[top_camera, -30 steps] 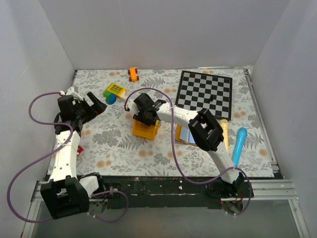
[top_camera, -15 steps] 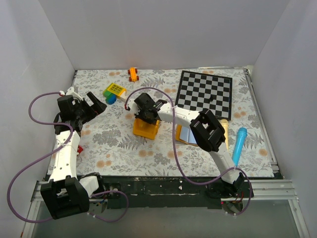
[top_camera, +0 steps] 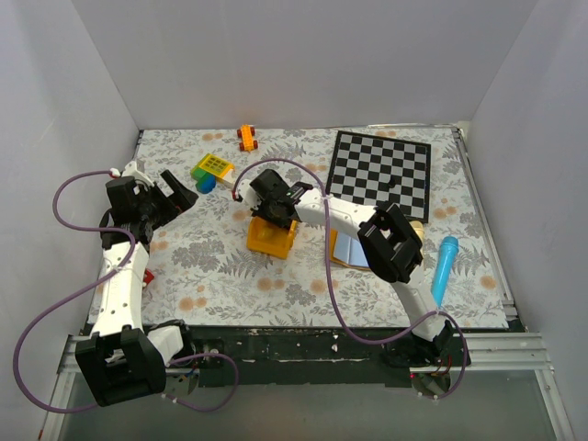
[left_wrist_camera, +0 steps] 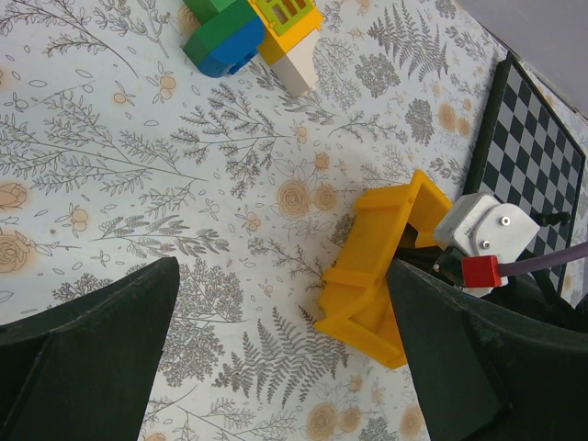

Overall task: Put the credit cards into the card holder
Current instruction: Pick up the credit card from the storage box.

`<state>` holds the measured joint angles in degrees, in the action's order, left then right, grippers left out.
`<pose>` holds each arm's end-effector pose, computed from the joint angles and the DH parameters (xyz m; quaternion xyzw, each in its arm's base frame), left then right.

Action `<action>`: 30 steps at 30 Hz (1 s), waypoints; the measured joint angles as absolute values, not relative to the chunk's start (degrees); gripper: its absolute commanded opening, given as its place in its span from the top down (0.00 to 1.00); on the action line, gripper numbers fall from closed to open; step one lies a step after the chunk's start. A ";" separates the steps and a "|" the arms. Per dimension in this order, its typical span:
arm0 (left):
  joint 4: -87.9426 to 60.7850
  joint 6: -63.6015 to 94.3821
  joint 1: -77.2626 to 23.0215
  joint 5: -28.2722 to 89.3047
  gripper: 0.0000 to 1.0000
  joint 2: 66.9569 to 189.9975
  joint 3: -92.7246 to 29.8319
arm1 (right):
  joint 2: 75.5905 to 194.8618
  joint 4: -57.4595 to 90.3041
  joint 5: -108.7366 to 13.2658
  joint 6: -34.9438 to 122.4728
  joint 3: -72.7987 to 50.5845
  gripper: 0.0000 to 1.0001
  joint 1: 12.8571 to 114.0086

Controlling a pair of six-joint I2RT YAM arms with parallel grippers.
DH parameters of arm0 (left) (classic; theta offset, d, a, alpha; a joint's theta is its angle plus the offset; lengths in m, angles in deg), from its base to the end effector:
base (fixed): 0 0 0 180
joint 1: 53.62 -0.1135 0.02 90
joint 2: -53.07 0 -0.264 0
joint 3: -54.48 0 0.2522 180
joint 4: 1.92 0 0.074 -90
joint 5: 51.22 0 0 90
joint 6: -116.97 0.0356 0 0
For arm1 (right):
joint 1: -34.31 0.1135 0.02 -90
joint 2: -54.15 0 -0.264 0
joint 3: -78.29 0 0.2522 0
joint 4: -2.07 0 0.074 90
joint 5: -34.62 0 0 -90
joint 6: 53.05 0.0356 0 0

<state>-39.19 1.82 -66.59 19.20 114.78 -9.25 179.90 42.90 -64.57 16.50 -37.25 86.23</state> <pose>0.2314 0.0411 0.2928 -0.2119 0.8526 -0.1982 0.4345 0.3074 0.3830 0.1982 -0.5332 0.7742 0.0174 0.3404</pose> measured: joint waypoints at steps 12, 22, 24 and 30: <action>-39.17 1.80 -66.59 19.10 0.02 114.78 -9.25 | 179.86 42.90 -69.94 15.93 -37.27 0.99 86.25; -39.17 1.80 -66.59 19.01 0.02 114.78 -9.25 | 179.75 42.87 -72.63 15.78 -37.40 0.99 86.25; -39.17 1.80 -66.61 18.99 0.02 114.78 -9.25 | 179.44 42.87 -72.94 15.78 -37.40 0.99 86.23; -39.17 1.80 -66.64 18.99 0.02 114.78 -9.25 | 176.21 43.12 -73.00 15.78 -37.42 0.99 86.18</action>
